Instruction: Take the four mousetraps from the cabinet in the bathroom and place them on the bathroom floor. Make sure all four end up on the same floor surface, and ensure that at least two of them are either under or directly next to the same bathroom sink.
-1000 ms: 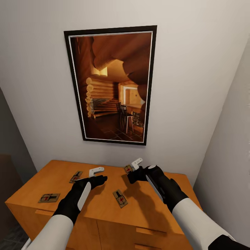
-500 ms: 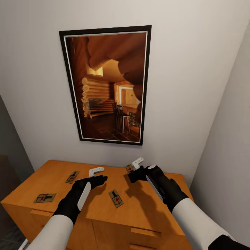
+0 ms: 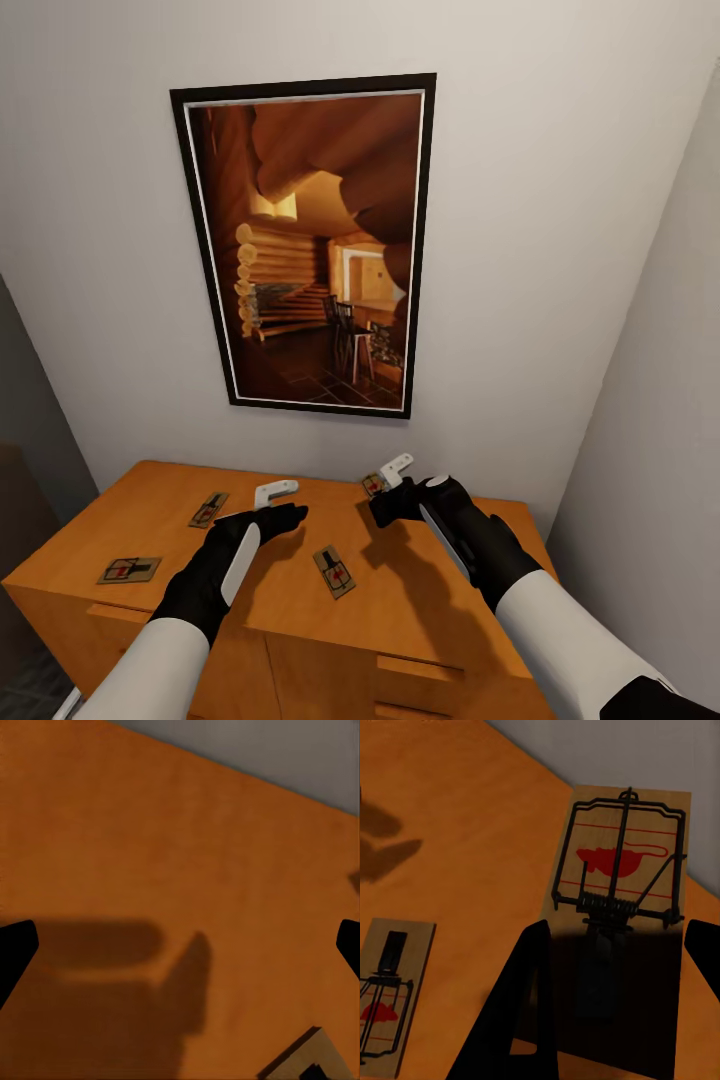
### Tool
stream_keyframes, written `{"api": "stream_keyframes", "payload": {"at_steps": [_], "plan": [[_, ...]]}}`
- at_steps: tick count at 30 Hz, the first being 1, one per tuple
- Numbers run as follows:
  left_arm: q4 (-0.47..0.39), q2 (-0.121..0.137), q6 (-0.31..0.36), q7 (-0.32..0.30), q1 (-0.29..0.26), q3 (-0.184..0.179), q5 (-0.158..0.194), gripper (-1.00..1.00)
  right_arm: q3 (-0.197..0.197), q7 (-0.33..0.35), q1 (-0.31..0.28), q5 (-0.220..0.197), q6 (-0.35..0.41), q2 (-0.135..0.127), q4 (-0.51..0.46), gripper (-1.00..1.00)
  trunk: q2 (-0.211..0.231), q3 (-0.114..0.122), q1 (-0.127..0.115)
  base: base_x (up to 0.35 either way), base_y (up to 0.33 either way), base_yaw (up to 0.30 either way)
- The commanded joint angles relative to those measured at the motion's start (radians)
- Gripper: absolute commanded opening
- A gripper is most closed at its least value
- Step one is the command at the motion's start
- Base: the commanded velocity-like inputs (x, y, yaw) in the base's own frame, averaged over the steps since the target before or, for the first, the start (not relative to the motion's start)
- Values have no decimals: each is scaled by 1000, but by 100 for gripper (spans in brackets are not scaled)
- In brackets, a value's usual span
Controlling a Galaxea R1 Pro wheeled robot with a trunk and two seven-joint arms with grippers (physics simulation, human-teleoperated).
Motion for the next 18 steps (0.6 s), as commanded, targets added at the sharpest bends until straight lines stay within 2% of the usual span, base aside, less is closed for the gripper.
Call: {"api": "stream_keyframes", "payload": {"at_steps": [1, 8, 12, 13, 14, 15, 16, 17, 18], "plan": [[-2, -2, 5, 5, 0, 2, 11, 100, 0, 3, 0, 1, 4, 0, -1, -100, -1, -1, 0, 0, 0, 0], [-2, -17, 8, 7, 0, -1, 12, 100, 0, 2, 0, 2, 4, 1, -1, -100, -1, -1, 0, 0, 0, 0], [-11, -52, 13, 47, 0, -2, 10, 100, -1, 2, 0, 1, 5, 1, -1, -100, -1, -1, 0, 0, 0, 0], [-19, -67, 14, 88, 0, -2, 9, 100, -1, 2, 0, 1, 5, 1, -1, -100, -1, -1, 0, 0, 0, 0], [-21, -67, 14, 115, 0, -2, 9, 100, -1, 2, 0, 1, 5, 1, -1, -100, -1, -1, 0, 0, 0, 0], [-25, -67, 14, 183, 0, -2, 9, 100, -1, 2, 0, 1, 5, 1, -1, -100, -1, -1, 0, 0, 0, 0], [-27, -67, 13, 224, 0, -2, 11, 100, -1, 2, 0, 0, 5, 1, -1, -100, -1, -1, 0, 0, 0, 0], [-30, -67, 11, 310, 0, -3, 14, 100, -1, 2, 0, 0, 5, 1, -1, -100, -1, -1, 0, 0, 0, 0], [-31, -67, 10, 353, 0, -5, 16, 100, -1, 2, 0, 0, 6, 1, -1, -100, -1, -1, 0, 0, 0, 0]]}}
